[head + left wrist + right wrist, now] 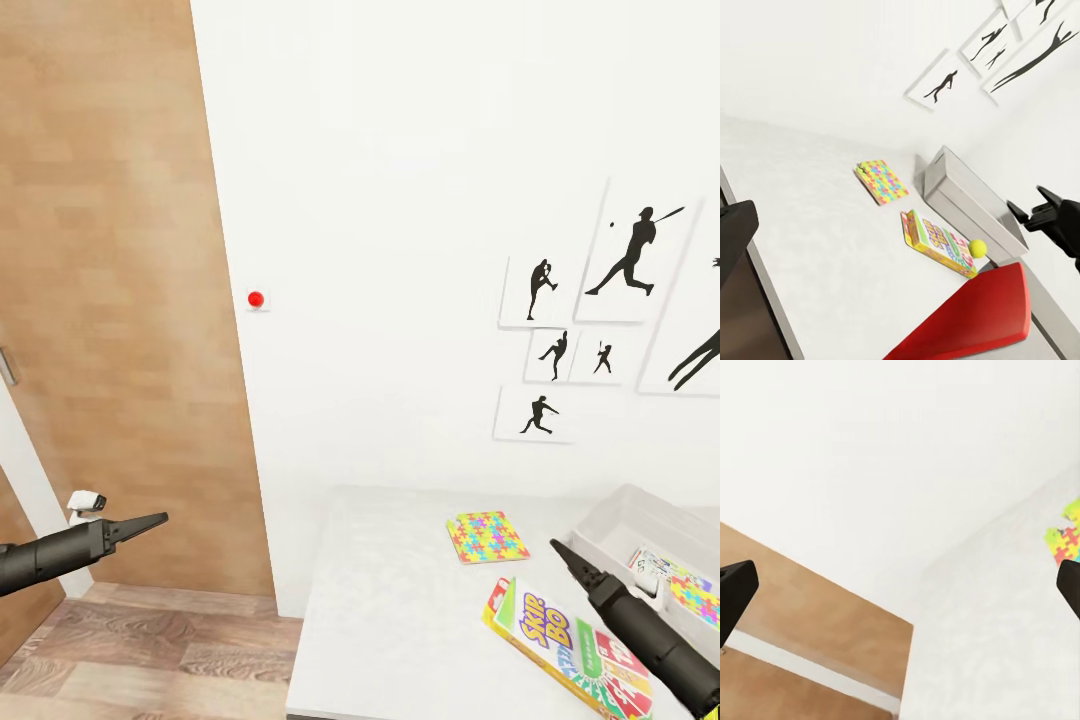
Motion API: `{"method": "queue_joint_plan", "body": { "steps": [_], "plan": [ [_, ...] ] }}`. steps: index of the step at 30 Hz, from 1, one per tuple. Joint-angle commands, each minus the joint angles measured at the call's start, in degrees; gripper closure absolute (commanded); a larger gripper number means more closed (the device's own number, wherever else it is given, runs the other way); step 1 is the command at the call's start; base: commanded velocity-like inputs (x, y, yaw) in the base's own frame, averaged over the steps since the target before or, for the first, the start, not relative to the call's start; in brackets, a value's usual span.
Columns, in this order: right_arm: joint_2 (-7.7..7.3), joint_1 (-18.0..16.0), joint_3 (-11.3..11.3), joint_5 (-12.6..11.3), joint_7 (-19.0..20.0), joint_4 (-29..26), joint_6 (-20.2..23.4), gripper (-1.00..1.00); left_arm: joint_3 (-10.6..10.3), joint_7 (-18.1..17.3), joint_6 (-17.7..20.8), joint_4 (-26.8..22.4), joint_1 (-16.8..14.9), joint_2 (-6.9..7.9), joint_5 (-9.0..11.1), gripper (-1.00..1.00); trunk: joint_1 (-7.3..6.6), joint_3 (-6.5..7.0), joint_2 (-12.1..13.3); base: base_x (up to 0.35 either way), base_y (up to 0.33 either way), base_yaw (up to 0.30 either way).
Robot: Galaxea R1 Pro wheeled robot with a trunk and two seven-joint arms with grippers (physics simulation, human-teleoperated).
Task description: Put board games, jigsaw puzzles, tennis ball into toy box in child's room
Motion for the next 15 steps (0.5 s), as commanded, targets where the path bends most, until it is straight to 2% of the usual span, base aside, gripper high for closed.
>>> {"method": "queue_joint_plan", "body": {
  "steps": [1, 15],
  "plan": [
    [-0.06, -0.71, 0.62, -0.29, -1.10, -0.01, 0.93, -1.00, 0.01, -0.23, 0.61, 0.01, -0.01, 0.00, -0.04, -1.00, 0.02, -0.01, -0.03, 0.000, 0.000, 0.000],
    [-0.19, -7.85, 6.47, -0.28, -11.51, 0.78, 2.64, -1.00, 0.01, -0.23, 0.61, 0.01, -0.01, 0.03, -0.04, -1.00, 0.02, -0.01, -0.03, 0.000, 0.000, 0.000]
  ]
}}
